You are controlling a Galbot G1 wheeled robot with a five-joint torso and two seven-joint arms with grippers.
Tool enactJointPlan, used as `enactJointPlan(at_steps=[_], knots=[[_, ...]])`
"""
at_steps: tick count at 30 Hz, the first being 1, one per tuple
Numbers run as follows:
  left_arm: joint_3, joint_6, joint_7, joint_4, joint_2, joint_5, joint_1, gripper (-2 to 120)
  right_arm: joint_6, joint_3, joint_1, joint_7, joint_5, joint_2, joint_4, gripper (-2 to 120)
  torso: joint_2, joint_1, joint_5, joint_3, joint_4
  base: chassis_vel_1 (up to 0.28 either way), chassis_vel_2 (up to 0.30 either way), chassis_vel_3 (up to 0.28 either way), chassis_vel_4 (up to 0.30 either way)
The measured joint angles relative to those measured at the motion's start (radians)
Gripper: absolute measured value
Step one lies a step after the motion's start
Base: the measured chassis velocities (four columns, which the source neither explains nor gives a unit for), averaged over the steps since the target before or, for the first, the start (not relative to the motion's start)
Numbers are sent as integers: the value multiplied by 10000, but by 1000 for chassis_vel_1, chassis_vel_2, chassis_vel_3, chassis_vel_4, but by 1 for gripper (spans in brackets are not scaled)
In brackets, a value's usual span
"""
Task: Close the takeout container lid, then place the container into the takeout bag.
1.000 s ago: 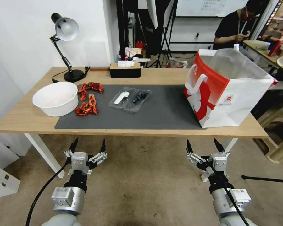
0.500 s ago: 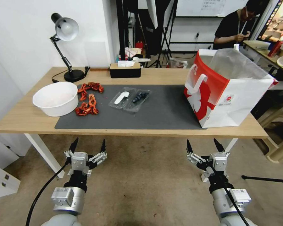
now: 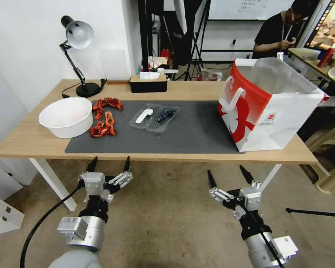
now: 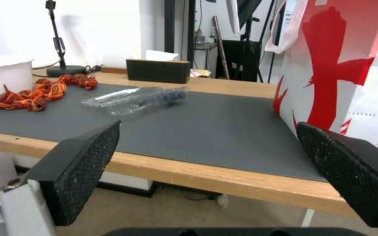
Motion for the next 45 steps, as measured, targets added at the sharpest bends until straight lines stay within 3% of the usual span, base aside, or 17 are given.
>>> enactJointPlan(at_steps=[17,24,35,38,45], knots=[[-28,47,-68,264,23,-40,40,100,-79,80,173,123,-11,-65,-196,100,0,1,6,0,1,0,0,0,0],[-71,74,12,603,260,-163,-160,100,-541,179,721,231,296,-250,-443,100,0,1,4,0,-3,0,0,0,0],[-354,27,121,952,194,-129,-150,100,-1905,-236,3344,707,1667,-1314,-1563,100,0,1,6,0,0,0,0,0,0],[-399,-63,128,1100,99,7,-115,100,-2432,-892,4630,1053,2197,-1760,-2394,100,0,1,6,0,1,0,0,0,0],[-580,-83,132,1342,88,23,-179,100,-3138,-2092,6601,1726,2558,-1914,-3613,100,-1,0,6,0,2,0,0,0,0]])
